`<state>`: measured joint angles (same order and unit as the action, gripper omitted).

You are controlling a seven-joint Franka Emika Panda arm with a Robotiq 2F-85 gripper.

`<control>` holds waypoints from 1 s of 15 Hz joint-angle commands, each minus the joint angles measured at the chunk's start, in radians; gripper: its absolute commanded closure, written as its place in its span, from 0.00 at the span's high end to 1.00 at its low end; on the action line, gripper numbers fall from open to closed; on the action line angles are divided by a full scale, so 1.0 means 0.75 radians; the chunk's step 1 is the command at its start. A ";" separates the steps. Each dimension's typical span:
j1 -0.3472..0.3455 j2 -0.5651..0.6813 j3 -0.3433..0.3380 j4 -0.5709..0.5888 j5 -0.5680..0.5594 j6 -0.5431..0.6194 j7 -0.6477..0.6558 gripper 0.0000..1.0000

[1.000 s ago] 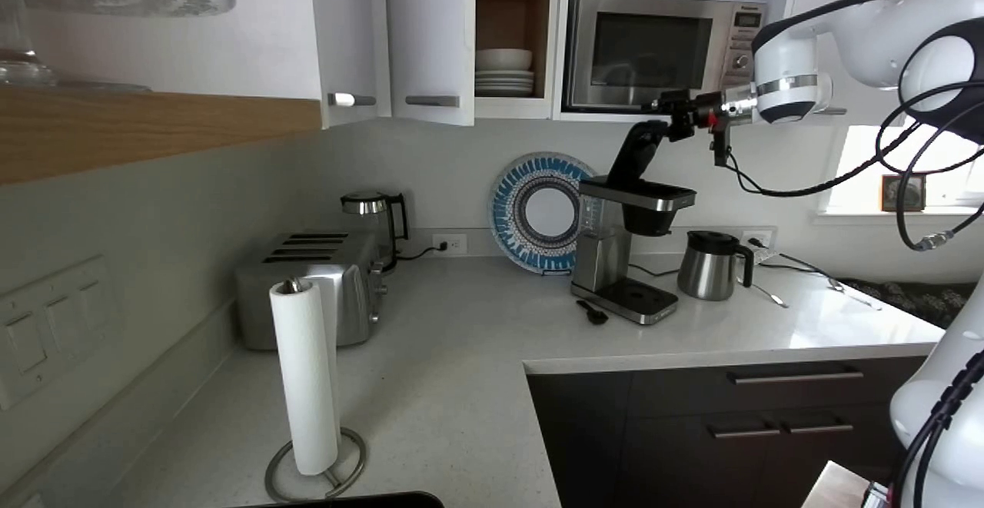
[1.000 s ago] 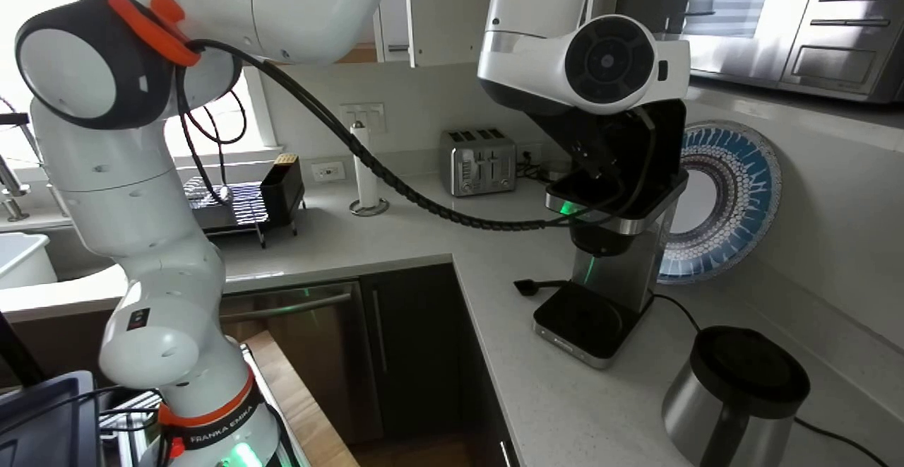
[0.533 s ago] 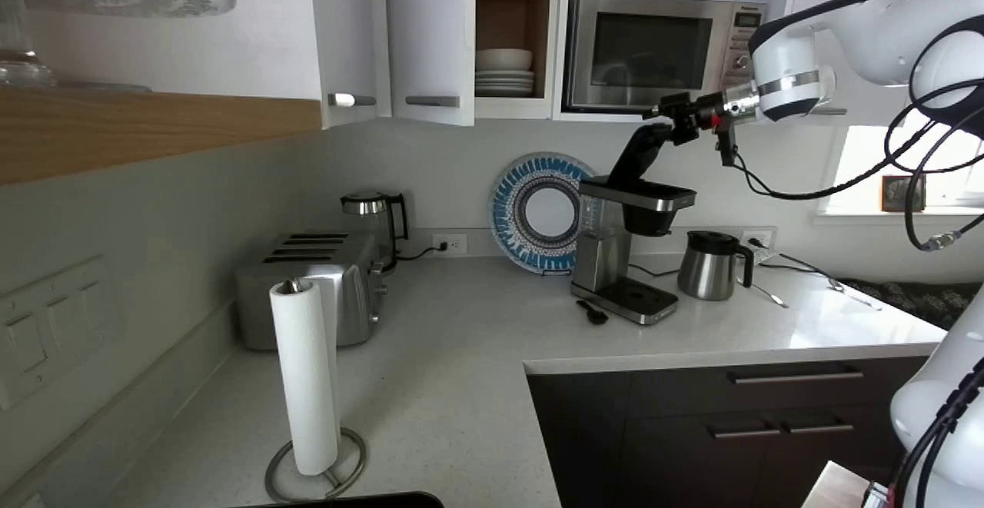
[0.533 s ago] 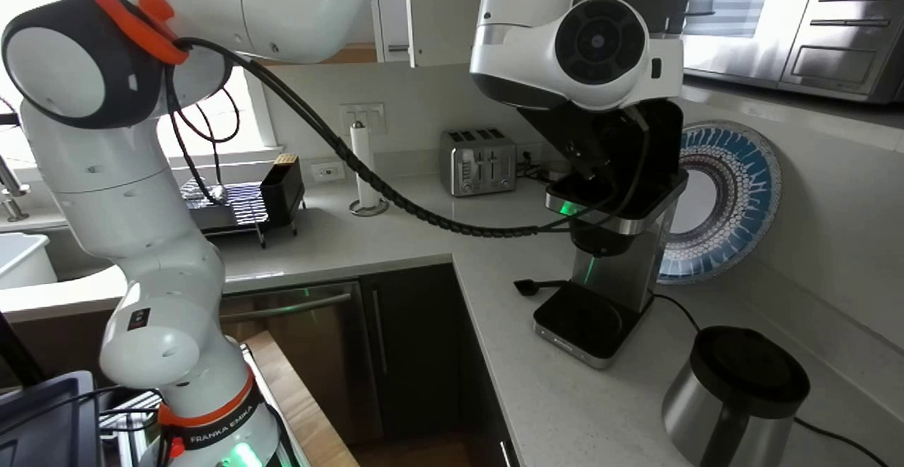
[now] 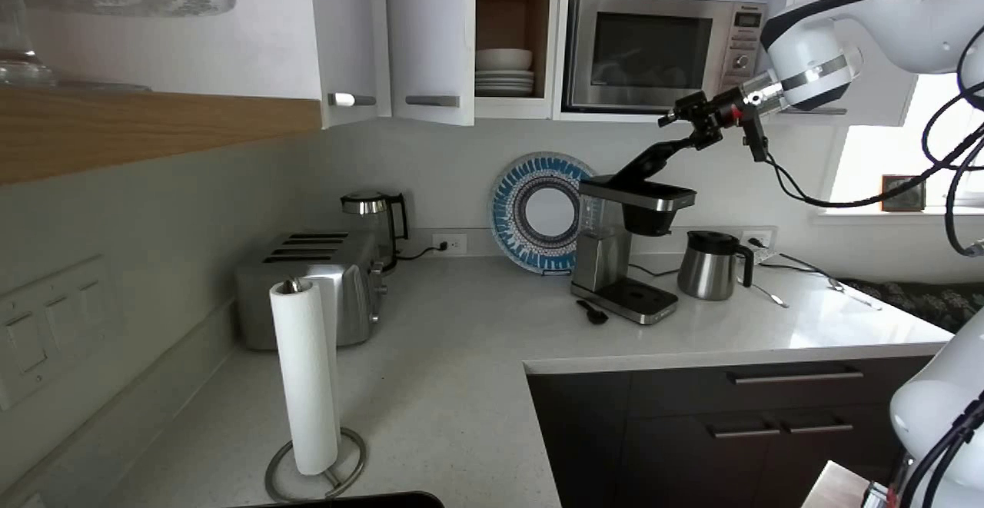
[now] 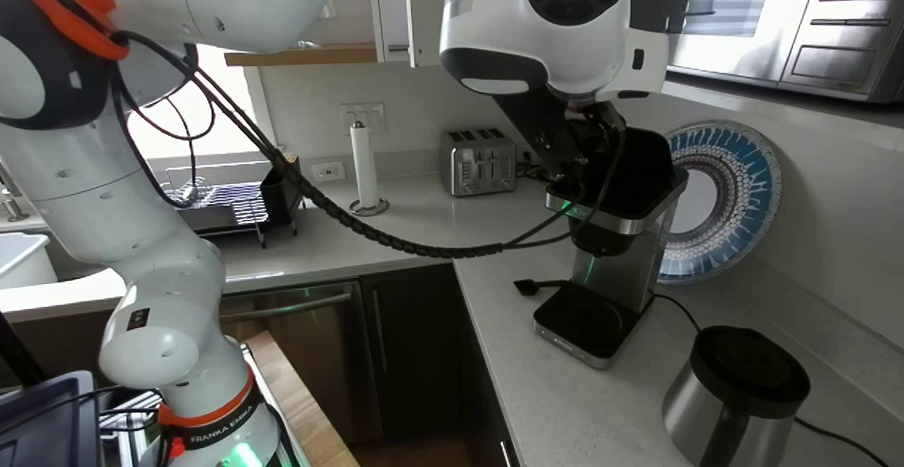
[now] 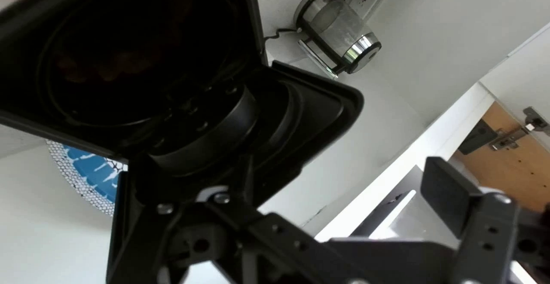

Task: Open the coffee making machine lid

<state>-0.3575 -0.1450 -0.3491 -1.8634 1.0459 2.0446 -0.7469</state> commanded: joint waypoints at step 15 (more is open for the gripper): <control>-0.003 0.066 -0.059 -0.093 -0.159 -0.202 0.318 1.00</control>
<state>-0.3577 -0.0904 -0.3877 -1.9262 0.9538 1.9205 -0.5493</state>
